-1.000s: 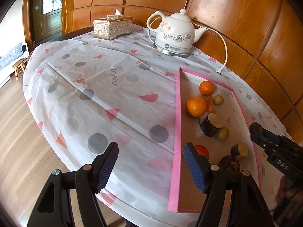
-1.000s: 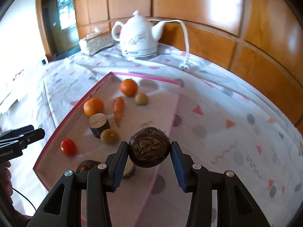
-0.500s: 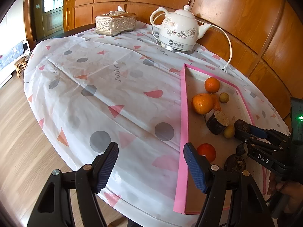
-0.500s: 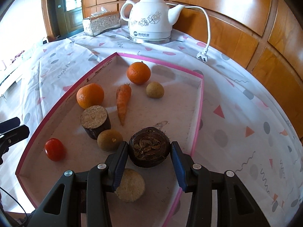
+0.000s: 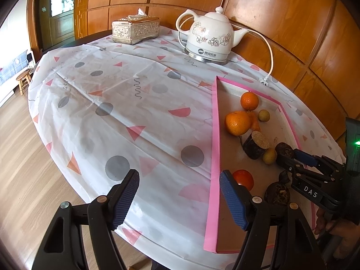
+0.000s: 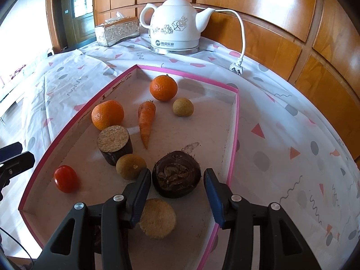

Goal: Organize fruits

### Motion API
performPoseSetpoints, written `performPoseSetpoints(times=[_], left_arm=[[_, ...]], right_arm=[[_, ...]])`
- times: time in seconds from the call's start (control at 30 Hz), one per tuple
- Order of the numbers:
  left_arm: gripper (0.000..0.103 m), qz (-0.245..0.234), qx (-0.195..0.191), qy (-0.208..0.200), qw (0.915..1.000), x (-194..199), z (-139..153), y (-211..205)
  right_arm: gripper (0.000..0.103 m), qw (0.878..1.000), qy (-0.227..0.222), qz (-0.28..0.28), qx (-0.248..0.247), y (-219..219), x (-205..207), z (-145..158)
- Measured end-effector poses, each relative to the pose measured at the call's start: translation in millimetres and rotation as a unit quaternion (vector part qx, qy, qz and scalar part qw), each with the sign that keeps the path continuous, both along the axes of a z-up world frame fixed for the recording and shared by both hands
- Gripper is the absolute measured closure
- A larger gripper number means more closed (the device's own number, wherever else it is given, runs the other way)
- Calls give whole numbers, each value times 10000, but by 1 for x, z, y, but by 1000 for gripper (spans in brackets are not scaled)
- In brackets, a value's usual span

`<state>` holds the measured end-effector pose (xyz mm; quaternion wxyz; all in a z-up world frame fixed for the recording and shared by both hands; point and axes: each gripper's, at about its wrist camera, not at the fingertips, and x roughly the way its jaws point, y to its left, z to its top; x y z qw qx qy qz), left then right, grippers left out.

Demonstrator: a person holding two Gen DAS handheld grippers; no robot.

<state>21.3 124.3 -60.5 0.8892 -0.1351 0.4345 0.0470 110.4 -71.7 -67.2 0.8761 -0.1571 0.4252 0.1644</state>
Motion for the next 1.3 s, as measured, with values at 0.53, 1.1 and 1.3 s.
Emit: performPoseSetpoints(times=[0.53, 1.1, 1.3], left_arm=[[23, -63, 139, -325, 9994, -8, 20, -10], [0, -334, 979, -1506, 9832, -39, 78, -52], [0, -320, 973, -1933, 9758, -45, 93, -60]], right_arm=[[52, 9972, -305, -452, 512, -26, -39, 29], [35, 9841, -776, -1352, 856, -52, -106, 37], [35, 9817, -1035, -1392, 788, -52, -116, 45]])
